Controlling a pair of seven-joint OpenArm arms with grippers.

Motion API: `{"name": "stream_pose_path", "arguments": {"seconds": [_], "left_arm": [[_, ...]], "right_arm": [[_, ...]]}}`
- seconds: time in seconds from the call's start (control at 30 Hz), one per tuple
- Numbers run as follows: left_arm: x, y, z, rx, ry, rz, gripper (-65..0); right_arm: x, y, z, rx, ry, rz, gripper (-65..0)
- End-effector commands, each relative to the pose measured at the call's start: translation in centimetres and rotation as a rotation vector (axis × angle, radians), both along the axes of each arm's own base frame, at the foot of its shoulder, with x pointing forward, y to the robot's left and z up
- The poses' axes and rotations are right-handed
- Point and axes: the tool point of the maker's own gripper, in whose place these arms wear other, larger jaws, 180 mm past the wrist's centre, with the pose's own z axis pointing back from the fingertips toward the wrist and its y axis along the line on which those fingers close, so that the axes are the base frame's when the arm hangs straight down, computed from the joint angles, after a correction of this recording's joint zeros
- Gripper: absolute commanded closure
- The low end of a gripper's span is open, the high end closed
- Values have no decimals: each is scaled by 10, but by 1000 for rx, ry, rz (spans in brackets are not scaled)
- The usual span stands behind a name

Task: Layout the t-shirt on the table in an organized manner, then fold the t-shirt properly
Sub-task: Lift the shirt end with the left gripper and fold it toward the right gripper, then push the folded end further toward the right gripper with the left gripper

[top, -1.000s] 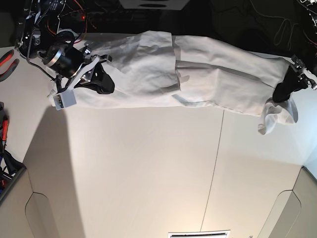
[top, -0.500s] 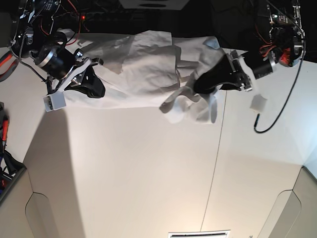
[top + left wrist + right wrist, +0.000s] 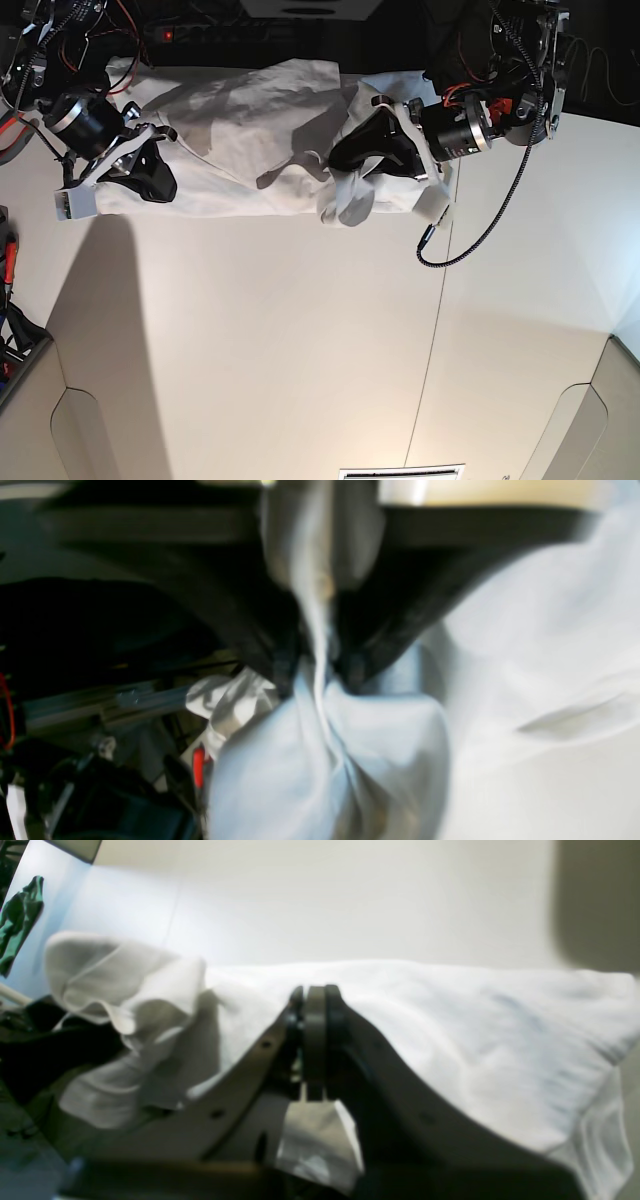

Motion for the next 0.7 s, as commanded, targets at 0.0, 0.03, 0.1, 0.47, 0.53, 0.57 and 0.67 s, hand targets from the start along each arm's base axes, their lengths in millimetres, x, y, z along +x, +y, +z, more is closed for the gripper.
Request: {"name": "stream_pose_path", "arguments": {"seconds": [0.0,0.03,0.1,0.47,0.53,0.57,0.67], "left_arm": [[6,-2,14,-43,-42,6,-299],[7,-3,15,-53,-43,9,-342],[7,-4,20,-87,-44,15,-349],[2,-7,78,-269,-71,-85,-292],[6,3,68,-204,-71,-60,-109],[8,9,61,-155,-68,-48,-8],[10,21,35,-32,-41,-21,0]], "right_arm": [[7,0,14,12,-58,-3,0],[7,0,14,12,-58,-3,0],[7,0,14,12,-59,-3,0],[7,0,13,12,-58,-3,0],[7,0,13,12,-58,-3,0],[7,0,13,12,-58,-3,0],[7,0,14,12,-58,-3,0]]}}
